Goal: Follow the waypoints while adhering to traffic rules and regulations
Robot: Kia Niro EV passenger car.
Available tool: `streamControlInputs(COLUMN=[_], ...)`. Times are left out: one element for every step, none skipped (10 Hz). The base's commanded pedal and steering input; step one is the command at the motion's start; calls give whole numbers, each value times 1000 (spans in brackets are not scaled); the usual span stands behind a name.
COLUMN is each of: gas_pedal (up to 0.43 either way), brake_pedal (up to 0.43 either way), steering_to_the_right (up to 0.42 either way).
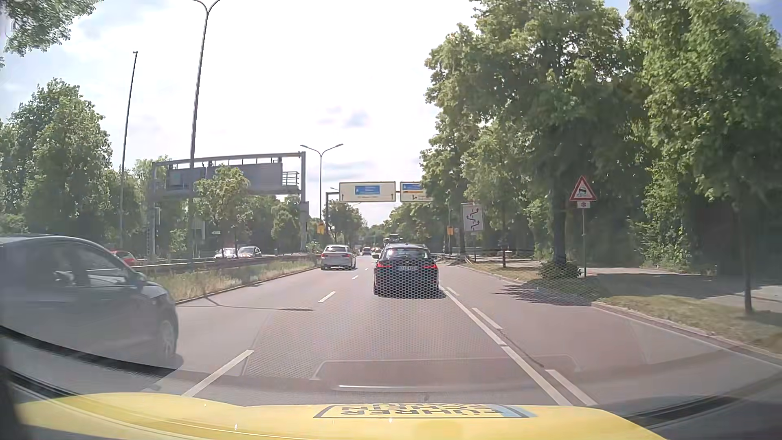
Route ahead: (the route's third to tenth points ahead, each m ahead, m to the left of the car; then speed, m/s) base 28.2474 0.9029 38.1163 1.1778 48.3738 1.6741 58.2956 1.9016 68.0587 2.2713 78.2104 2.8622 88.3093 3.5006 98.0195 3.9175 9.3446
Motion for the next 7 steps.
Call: streamControlInputs(gas_pedal=[87, 118, 150, 150, 150, 157, 157], brake_pedal=[0, 0, 0, 0, 0, 0, 0], steering_to_the_right=[-3, -3, -3, -3, -3, -3, -3])
